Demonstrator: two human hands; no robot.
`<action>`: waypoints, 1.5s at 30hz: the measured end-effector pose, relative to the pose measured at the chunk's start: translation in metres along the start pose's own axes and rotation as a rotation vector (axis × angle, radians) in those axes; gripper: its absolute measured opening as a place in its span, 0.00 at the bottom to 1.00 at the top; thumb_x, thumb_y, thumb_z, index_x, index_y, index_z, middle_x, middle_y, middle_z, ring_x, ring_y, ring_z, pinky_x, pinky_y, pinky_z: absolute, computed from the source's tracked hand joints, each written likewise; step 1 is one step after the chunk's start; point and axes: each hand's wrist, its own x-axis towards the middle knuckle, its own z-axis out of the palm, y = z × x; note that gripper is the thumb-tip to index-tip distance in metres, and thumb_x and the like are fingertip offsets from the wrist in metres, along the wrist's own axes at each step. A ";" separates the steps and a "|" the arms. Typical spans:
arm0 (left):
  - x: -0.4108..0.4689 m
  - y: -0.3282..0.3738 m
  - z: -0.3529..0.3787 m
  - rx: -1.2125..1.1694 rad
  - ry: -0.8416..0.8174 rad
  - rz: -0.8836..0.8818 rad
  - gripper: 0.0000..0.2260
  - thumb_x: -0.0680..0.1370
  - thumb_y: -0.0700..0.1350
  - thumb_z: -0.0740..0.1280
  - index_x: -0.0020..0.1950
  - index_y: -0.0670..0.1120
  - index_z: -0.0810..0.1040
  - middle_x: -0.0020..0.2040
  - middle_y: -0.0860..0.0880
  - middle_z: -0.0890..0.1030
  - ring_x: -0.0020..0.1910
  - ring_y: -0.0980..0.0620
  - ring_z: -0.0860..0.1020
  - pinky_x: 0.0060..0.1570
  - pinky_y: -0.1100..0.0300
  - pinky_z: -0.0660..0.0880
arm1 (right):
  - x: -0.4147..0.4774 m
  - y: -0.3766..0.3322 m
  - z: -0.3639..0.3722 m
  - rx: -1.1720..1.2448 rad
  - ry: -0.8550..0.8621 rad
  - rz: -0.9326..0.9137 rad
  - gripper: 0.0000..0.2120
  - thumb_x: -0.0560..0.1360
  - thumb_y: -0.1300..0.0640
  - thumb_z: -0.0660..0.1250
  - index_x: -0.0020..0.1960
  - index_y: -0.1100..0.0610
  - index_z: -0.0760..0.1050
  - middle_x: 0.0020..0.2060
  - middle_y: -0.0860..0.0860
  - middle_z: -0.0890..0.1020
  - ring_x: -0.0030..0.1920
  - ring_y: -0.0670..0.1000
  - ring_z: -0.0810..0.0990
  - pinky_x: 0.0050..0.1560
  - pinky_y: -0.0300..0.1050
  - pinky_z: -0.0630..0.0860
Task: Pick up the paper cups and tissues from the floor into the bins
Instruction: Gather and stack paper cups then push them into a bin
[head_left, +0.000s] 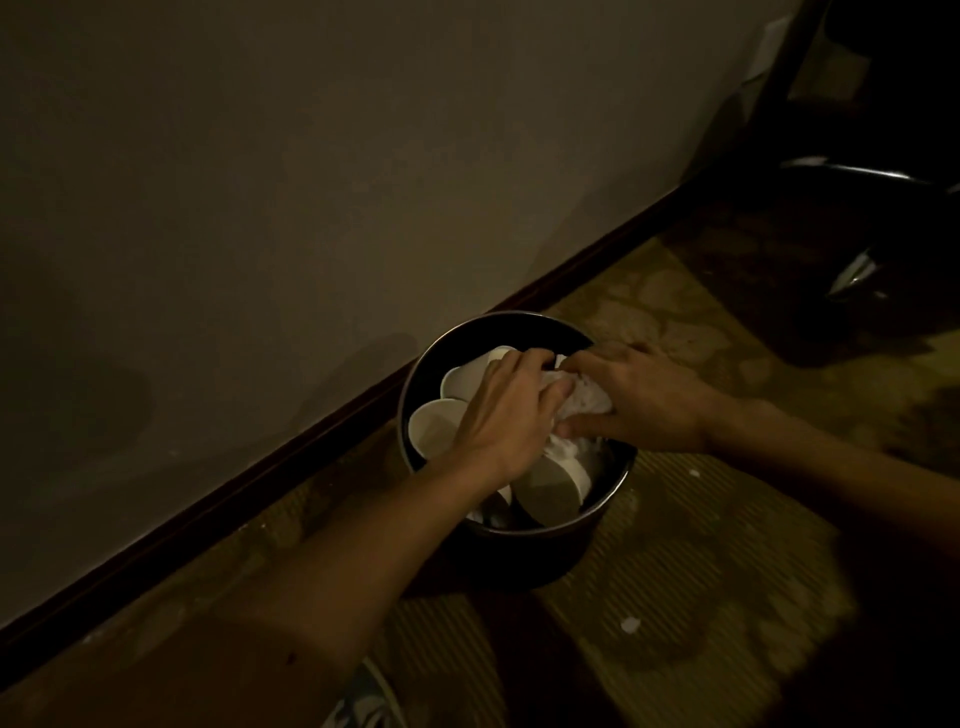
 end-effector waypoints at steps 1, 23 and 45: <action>0.000 0.000 -0.001 -0.002 0.026 0.005 0.18 0.83 0.53 0.59 0.71 0.47 0.70 0.65 0.47 0.73 0.65 0.49 0.69 0.58 0.57 0.68 | 0.000 0.000 -0.002 -0.024 -0.003 -0.008 0.37 0.72 0.29 0.59 0.73 0.49 0.65 0.72 0.50 0.68 0.73 0.51 0.62 0.71 0.57 0.59; -0.299 -0.026 -0.358 0.857 0.166 -0.203 0.17 0.73 0.63 0.55 0.35 0.51 0.68 0.28 0.50 0.69 0.25 0.54 0.68 0.27 0.58 0.66 | 0.062 -0.363 -0.080 0.577 0.187 -0.882 0.09 0.75 0.48 0.70 0.45 0.52 0.73 0.36 0.42 0.72 0.38 0.43 0.72 0.38 0.34 0.67; -0.646 -0.425 -0.196 -0.075 0.657 -1.319 0.17 0.80 0.60 0.62 0.63 0.51 0.76 0.37 0.61 0.75 0.31 0.69 0.74 0.28 0.71 0.65 | 0.122 -0.782 0.240 0.001 -0.707 -1.023 0.21 0.77 0.49 0.69 0.68 0.52 0.71 0.59 0.50 0.80 0.55 0.49 0.78 0.40 0.39 0.71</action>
